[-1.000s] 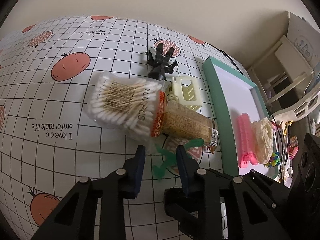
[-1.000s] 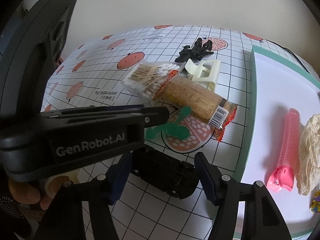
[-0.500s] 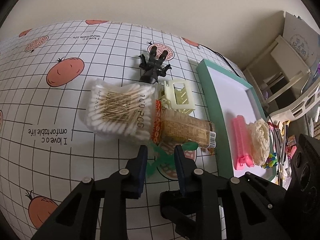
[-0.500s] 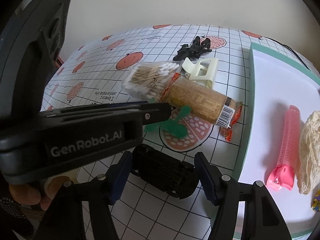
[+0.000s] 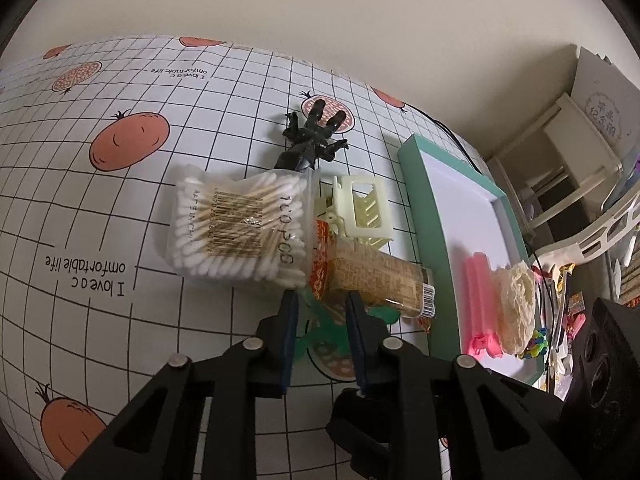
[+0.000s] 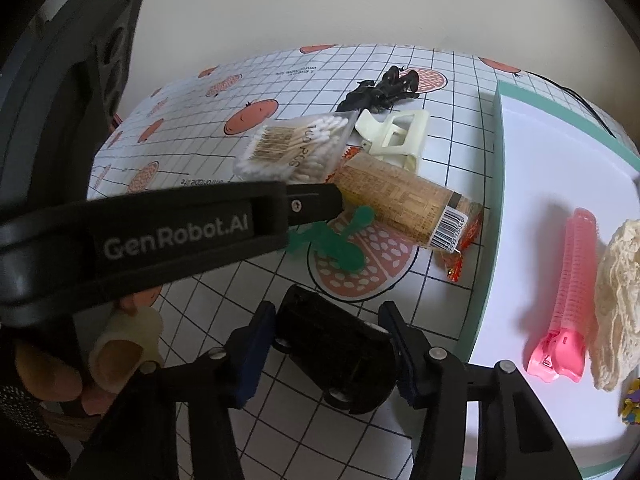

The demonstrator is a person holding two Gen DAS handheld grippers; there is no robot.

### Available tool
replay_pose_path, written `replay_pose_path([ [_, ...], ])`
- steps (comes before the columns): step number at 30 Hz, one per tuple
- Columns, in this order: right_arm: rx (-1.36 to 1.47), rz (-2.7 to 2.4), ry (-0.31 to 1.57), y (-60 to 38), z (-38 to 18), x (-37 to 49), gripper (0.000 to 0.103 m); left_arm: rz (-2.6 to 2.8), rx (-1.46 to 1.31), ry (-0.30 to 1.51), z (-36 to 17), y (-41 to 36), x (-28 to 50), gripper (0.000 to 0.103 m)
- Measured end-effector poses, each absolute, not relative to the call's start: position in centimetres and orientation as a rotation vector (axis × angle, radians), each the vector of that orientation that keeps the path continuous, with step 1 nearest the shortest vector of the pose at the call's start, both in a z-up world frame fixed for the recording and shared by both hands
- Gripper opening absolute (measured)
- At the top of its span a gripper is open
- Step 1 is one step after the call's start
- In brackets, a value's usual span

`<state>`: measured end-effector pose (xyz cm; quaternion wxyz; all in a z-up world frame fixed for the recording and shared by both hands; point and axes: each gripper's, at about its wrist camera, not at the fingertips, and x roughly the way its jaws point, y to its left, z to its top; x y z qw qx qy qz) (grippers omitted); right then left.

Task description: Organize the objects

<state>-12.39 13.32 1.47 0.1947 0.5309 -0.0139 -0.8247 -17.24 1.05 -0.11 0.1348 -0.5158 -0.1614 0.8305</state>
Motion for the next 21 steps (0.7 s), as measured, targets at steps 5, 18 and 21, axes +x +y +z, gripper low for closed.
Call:
replay_pose_path([
  [5, 1.488, -2.307, -0.035, 13.2, 1.3, -12.6, 0.052, 2.409, -1.499, -0.444, -0.3, 1.3, -17.2, 0.014],
  [18, 1.51, -2.292, -0.046, 13.2, 1.2, -12.7, 0.029, 2.426, -1.469, -0.439, 0.4, 1.0, -16.7, 0.007],
  [21, 1.526, -2.283, -0.067, 13.5, 1.1, -12.7, 0.028, 2.435, -1.456, -0.438, 0.8, 0.8, -16.6, 0.006],
])
